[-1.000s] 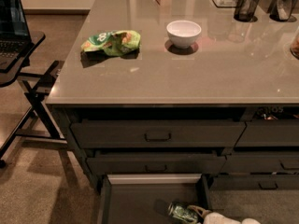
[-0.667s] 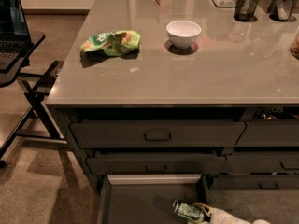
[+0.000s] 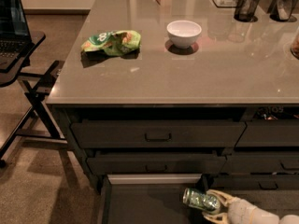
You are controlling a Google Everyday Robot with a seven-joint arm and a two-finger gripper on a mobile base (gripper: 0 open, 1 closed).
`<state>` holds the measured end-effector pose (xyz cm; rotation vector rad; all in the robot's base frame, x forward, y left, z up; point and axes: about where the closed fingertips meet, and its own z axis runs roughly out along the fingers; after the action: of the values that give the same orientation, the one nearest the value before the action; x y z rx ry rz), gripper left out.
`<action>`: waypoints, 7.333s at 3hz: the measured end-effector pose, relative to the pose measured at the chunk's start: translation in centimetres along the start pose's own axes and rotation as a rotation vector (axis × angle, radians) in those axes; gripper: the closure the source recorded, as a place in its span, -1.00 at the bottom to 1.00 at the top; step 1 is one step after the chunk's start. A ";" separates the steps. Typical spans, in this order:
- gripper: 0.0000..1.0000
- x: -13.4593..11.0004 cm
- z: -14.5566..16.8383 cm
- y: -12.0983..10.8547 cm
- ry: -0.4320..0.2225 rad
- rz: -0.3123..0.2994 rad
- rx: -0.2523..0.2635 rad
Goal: Pick green can from bottom drawer and place on counter
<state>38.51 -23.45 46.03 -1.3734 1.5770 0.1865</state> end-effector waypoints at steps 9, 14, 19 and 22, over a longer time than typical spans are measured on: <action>1.00 -29.0 -13.0 -17.9 0.138 -0.672 0.037; 1.00 -40.8 -6.5 -30.8 -0.050 -0.533 0.018; 1.00 -38.7 1.8 -36.4 -0.055 -0.403 -0.077; 1.00 -37.0 3.6 -36.9 -0.017 -0.359 -0.104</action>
Offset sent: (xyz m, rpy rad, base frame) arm -0.0045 -0.0166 0.0438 -0.0572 -0.0547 -0.0088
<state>65.48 -9.24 88.59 -1.7052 1.2953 0.0620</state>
